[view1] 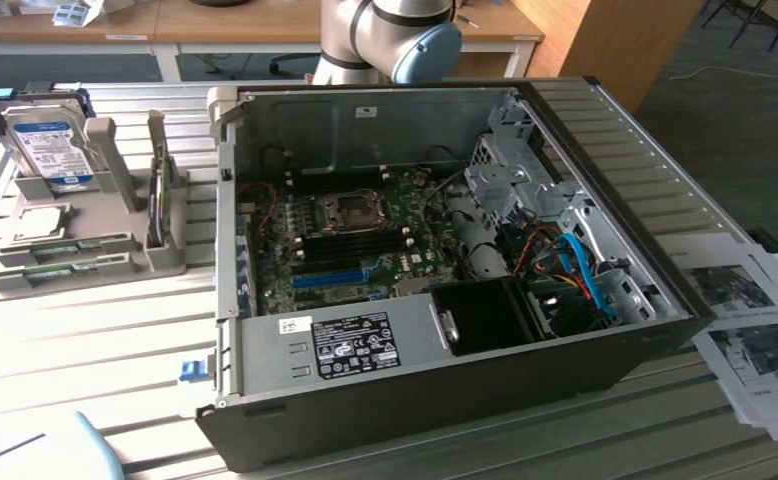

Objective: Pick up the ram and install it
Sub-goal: 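Pick up the ram and move it above insertion slot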

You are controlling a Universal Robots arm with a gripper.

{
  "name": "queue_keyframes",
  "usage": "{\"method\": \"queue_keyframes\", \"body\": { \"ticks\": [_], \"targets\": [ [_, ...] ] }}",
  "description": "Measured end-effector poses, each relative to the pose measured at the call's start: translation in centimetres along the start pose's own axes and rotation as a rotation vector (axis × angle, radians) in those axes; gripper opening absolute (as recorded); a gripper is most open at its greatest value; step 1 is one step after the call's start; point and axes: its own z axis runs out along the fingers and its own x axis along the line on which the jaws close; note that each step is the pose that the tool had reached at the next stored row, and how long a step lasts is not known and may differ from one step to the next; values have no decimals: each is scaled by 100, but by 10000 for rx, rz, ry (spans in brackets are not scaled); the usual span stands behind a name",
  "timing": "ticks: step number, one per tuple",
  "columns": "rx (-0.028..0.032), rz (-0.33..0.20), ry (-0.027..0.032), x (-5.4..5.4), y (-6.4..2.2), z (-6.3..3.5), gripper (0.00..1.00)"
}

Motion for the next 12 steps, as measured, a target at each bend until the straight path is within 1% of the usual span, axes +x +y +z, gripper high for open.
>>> {"method": "queue_keyframes", "body": {
  "ticks": [12],
  "targets": [
    [-1, 0, 0, 2, -5, 99, 9]
  ]
}}
